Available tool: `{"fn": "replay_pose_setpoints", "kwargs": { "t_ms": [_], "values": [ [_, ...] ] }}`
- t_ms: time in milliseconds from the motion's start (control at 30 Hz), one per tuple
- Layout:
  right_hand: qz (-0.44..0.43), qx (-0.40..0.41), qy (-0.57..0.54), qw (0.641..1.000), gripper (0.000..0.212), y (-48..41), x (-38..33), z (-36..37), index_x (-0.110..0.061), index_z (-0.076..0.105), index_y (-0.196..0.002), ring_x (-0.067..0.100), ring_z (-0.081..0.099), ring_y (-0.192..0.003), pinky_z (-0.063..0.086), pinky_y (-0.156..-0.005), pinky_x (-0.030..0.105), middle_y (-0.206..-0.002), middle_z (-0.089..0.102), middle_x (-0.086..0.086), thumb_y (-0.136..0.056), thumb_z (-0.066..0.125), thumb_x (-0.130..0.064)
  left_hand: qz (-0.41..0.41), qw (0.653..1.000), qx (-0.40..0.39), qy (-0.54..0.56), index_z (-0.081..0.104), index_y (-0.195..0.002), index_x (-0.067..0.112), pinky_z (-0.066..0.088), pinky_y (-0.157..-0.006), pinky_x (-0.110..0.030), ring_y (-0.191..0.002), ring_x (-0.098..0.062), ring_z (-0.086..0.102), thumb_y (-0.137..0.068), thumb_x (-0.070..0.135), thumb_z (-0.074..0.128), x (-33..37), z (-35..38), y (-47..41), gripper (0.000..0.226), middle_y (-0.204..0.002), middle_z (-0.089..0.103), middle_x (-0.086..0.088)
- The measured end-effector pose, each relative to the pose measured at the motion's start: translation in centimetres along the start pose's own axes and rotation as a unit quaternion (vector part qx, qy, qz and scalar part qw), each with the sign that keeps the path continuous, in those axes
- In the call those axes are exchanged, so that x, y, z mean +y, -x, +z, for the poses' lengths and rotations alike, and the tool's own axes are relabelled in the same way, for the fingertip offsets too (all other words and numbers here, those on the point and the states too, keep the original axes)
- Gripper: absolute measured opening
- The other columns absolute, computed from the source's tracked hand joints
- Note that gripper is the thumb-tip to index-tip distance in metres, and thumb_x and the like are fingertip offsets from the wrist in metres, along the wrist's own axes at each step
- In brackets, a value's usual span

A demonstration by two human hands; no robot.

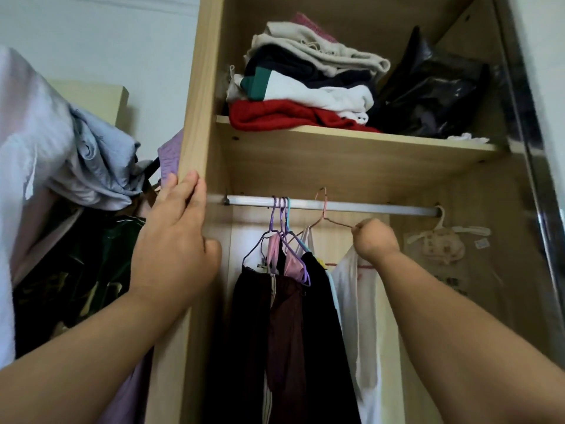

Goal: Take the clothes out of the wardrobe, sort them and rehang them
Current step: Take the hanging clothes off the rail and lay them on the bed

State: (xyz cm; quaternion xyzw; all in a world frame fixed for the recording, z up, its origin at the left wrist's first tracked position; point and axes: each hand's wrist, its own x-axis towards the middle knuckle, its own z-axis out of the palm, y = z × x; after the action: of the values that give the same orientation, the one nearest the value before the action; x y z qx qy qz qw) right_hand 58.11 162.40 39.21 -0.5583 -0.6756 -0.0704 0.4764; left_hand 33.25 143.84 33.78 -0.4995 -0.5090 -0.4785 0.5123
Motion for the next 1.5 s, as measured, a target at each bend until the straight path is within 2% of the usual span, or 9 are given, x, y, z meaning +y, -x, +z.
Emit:
{"fn": "replay_pose_setpoints", "kwargs": {
  "t_ms": [233, 500, 667, 900, 1067, 1200, 1267, 1367, 1500],
  "values": [
    [0.01, 0.015, 0.065, 0.998, 0.023, -1.6, -2.9, -0.4, -0.001, 0.064, -0.098, 0.032, 0.062, -0.099, 0.039, -0.067, 0.026, -0.106, 0.066, 0.017, -0.091, 0.043, -0.006, 0.019, 0.999, 0.014, 0.026, 0.045, -0.134, -0.008, 0.03, -0.109, -0.047, -0.131, -0.043, 0.039, -0.058, 0.006, 0.049, -0.3, 0.1, 0.0, 0.077, -0.14, 0.045, -0.023],
    [-0.008, 0.096, 0.042, 0.994, 0.029, 2.0, 1.6, -2.4, -0.004, 0.066, -0.095, 0.036, 0.061, -0.099, 0.043, -0.073, 0.031, -0.103, 0.067, 0.019, -0.097, 0.043, -0.022, 0.044, 0.998, -0.045, -0.017, 0.045, -0.134, -0.006, 0.036, -0.103, -0.057, -0.134, -0.043, 0.037, -0.061, 0.015, 0.051, 1.2, -0.5, 0.7, 0.077, -0.142, 0.044, -0.022],
    [-0.031, 0.123, 0.019, 0.992, 0.027, 6.7, 7.1, -6.5, -0.01, 0.067, -0.106, 0.037, 0.06, -0.098, 0.044, -0.077, 0.034, -0.105, 0.068, 0.017, -0.097, 0.046, -0.023, 0.085, 0.986, -0.106, 0.096, 0.047, -0.137, 0.012, 0.029, -0.108, -0.05, -0.142, -0.032, 0.025, -0.066, 0.023, 0.052, 7.0, 1.1, 2.6, 0.072, -0.148, 0.039, -0.01],
    [0.013, 0.107, 0.011, 0.994, 0.024, 17.2, 13.1, -13.4, -0.019, 0.07, -0.098, 0.018, 0.058, -0.076, 0.047, -0.071, 0.029, -0.088, 0.065, -0.001, -0.095, 0.05, -0.033, 0.053, 0.913, -0.298, 0.274, 0.02, -0.149, 0.025, 0.016, -0.117, -0.042, -0.146, -0.016, 0.005, -0.083, 0.029, 0.051, 15.9, 5.9, 6.1, 0.073, -0.159, 0.012, 0.004],
    [0.053, 0.07, 0.014, 0.996, 0.025, 27.6, 13.2, -15.8, -0.033, 0.068, -0.07, 0.008, 0.059, -0.066, 0.041, -0.054, 0.014, -0.07, 0.066, -0.011, -0.091, 0.057, -0.028, 0.064, 0.876, -0.302, 0.371, 0.024, -0.148, 0.019, 0.024, -0.113, -0.037, -0.142, -0.021, 0.022, -0.09, 0.021, 0.048, 19.3, 8.3, 10.0, 0.063, -0.155, 0.024, -0.006],
    [0.123, 0.066, 0.045, 0.989, 0.03, 35.6, 12.0, -16.1, -0.04, 0.065, -0.067, -0.007, 0.056, -0.062, 0.039, -0.055, 0.007, -0.068, 0.064, -0.027, -0.091, 0.058, -0.022, 0.078, 0.837, -0.335, 0.425, 0.044, -0.138, 0.025, 0.037, -0.102, -0.043, -0.132, -0.024, 0.038, -0.096, 0.03, 0.046, 20.1, 10.3, 14.9, 0.042, -0.144, 0.044, -0.003],
    [0.182, 0.081, 0.064, 0.978, 0.027, 39.7, 11.2, -16.1, -0.038, 0.067, -0.069, -0.005, 0.057, -0.063, 0.039, -0.056, 0.007, -0.067, 0.065, -0.024, -0.09, 0.058, -0.024, 0.093, 0.799, -0.364, 0.469, 0.058, -0.116, 0.03, 0.042, -0.086, -0.036, -0.113, -0.025, 0.054, -0.096, 0.037, 0.047, 20.4, 10.3, 17.8, 0.024, -0.119, 0.063, 0.002],
    [0.255, 0.104, 0.104, 0.956, 0.027, 45.8, 9.2, -15.7, -0.037, 0.067, -0.067, 0.0, 0.056, -0.062, 0.04, -0.058, 0.013, -0.067, 0.066, -0.011, -0.088, 0.06, -0.022, 0.133, 0.644, -0.458, 0.598, 0.052, -0.081, 0.03, 0.038, -0.06, -0.023, -0.072, -0.012, 0.055, -0.095, 0.04, 0.048, 20.8, 8.8, 22.0, 0.018, -0.074, 0.057, 0.01],
    [0.358, 0.156, 0.135, 0.91, 0.031, 55.2, 4.8, -13.5, -0.036, 0.066, -0.062, 0.002, 0.054, -0.061, 0.04, -0.057, 0.018, -0.068, 0.069, -0.003, -0.087, 0.064, -0.017, 0.196, 0.5, -0.481, 0.693, 0.053, -0.073, 0.03, 0.034, -0.056, -0.007, -0.063, 0.005, 0.046, -0.094, 0.02, 0.055, 20.1, 5.5, 27.8, 0.023, -0.067, 0.052, 0.015]
  ]
}}
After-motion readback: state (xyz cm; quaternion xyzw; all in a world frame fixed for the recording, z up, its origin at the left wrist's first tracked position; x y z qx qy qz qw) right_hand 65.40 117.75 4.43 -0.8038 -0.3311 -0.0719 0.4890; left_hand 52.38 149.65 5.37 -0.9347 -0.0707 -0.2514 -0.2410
